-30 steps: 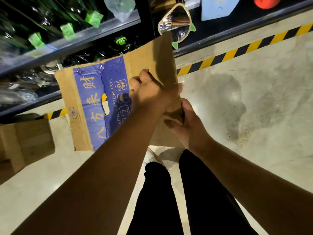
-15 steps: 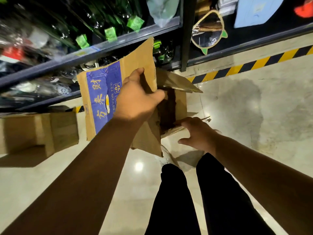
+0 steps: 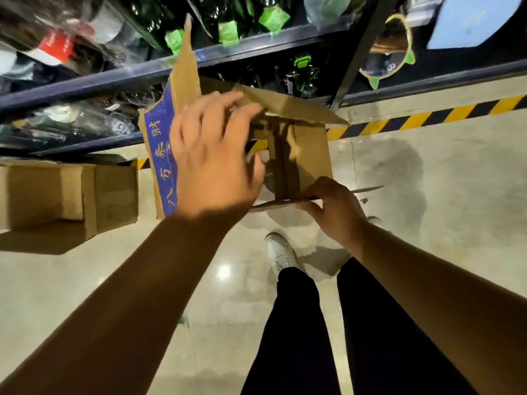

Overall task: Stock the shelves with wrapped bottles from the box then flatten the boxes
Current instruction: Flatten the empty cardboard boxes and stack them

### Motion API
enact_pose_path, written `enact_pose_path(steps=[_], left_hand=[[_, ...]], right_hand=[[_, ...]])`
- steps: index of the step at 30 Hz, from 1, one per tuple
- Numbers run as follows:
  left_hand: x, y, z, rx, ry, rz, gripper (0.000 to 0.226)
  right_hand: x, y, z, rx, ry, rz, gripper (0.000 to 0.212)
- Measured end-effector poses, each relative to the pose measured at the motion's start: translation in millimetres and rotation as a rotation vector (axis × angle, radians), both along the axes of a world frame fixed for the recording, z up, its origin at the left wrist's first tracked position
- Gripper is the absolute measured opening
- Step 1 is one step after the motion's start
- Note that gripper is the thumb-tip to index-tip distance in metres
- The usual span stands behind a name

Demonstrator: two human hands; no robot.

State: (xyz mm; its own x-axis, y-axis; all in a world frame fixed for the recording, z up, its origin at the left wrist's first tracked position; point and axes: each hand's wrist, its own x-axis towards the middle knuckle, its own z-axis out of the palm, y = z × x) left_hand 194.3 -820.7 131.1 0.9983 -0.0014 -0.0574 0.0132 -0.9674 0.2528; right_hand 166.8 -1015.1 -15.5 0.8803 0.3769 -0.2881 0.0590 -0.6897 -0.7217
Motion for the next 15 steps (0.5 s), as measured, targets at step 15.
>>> enact_pose_path(steps=[15], left_hand=[[-37,0,-62,0.218,0.518,-0.217,0.034]], right_hand=[[42,-33,32,-0.162,-0.115,0.144,0.031]])
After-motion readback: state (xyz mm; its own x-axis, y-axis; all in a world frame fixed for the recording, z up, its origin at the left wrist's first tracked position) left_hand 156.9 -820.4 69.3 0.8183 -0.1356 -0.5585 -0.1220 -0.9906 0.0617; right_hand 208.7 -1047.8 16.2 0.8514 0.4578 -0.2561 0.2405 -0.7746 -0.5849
